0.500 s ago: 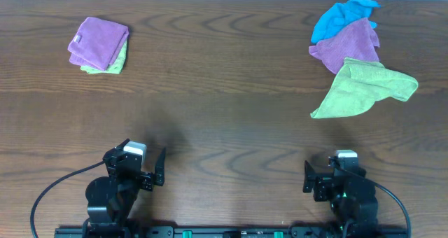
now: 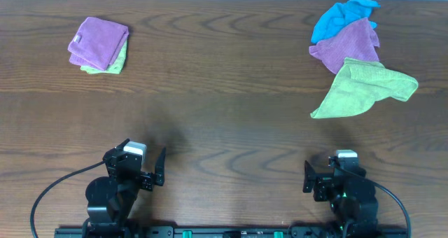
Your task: Fold the cloth
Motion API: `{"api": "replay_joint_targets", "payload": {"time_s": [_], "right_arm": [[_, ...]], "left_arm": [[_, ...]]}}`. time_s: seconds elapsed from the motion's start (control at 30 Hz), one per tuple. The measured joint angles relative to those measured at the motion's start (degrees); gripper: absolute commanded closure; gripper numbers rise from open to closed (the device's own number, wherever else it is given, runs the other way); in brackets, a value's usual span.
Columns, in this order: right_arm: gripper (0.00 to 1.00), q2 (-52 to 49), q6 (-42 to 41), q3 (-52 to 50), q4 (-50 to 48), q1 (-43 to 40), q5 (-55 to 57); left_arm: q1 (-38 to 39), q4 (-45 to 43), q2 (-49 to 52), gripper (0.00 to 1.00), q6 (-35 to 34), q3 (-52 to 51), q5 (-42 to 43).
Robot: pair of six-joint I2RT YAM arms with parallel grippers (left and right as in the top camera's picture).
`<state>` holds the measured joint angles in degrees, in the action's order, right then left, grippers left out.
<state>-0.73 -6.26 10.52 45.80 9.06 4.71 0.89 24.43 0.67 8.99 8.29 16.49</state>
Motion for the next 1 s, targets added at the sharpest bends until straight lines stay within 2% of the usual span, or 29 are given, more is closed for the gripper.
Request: {"api": "replay_joint_targets", "payload": {"time_s": [1.0], "right_arm": [[0.01,0.0,-0.6,0.0,-2.1,0.0,0.0]], "left_arm": [[0.0,0.0,0.0,0.05,0.0,0.0,0.0]]}}
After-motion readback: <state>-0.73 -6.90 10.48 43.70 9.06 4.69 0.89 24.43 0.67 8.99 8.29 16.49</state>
